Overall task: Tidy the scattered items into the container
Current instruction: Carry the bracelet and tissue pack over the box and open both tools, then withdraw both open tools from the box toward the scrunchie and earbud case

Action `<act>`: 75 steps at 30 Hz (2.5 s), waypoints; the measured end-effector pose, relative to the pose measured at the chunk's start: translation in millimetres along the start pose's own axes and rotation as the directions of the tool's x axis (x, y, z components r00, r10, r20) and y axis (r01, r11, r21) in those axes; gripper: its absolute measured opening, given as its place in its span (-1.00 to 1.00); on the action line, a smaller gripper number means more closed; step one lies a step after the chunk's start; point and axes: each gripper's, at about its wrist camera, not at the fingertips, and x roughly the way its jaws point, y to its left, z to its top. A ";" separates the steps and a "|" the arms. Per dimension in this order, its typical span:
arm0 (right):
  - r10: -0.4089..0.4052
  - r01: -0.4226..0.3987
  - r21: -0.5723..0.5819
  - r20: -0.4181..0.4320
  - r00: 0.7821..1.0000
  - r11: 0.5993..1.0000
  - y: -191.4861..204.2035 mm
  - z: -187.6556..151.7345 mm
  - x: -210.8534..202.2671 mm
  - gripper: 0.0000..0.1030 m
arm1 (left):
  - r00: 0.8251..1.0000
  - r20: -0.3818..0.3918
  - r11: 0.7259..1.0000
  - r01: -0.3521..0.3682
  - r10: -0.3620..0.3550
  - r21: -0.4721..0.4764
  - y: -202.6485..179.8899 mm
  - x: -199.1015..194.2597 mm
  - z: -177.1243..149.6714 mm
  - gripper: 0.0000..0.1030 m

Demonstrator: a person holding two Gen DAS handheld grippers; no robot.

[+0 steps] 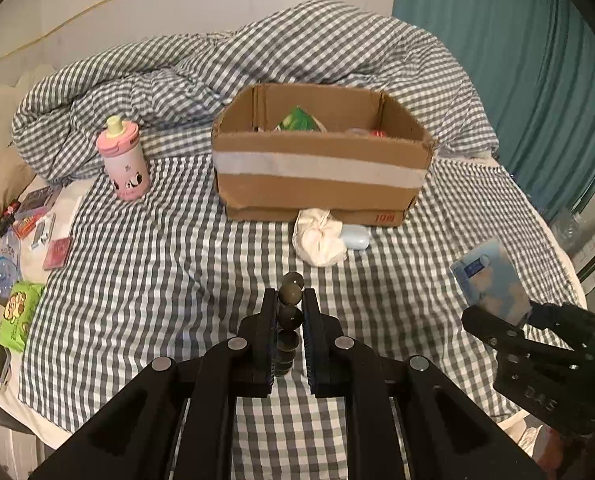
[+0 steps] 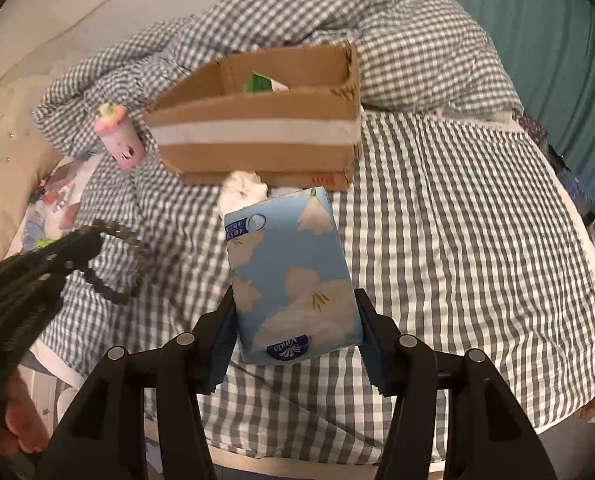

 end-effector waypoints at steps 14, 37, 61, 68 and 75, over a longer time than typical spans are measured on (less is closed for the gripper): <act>0.018 -0.013 -0.044 0.110 0.994 0.999 7.0 74.5 -28.5 0.04 | 0.999 0.033 0.999 0.020 -0.022 0.039 -3.9 8.0 56.1 -0.78; 0.047 -0.060 0.105 0.120 0.992 0.993 -45.0 206.3 69.1 0.76 | 0.985 0.150 0.996 -0.089 0.085 0.022 8.1 113.2 197.2 1.00; 0.039 -0.060 0.066 0.285 0.958 0.996 -11.8 32.0 -125.9 0.76 | 0.945 0.321 0.990 -0.101 0.063 0.103 -27.4 -100.5 69.3 1.00; 0.026 -0.053 0.111 0.229 0.973 0.992 -15.6 -20.8 -98.6 0.76 | 0.966 0.252 0.993 -0.078 0.053 0.087 -25.4 -77.6 1.0 1.00; 0.003 -0.028 0.157 0.155 0.988 0.987 -26.8 -37.2 -64.3 0.76 | 0.990 0.132 0.998 -0.057 0.051 0.038 -18.8 -31.7 -38.4 1.00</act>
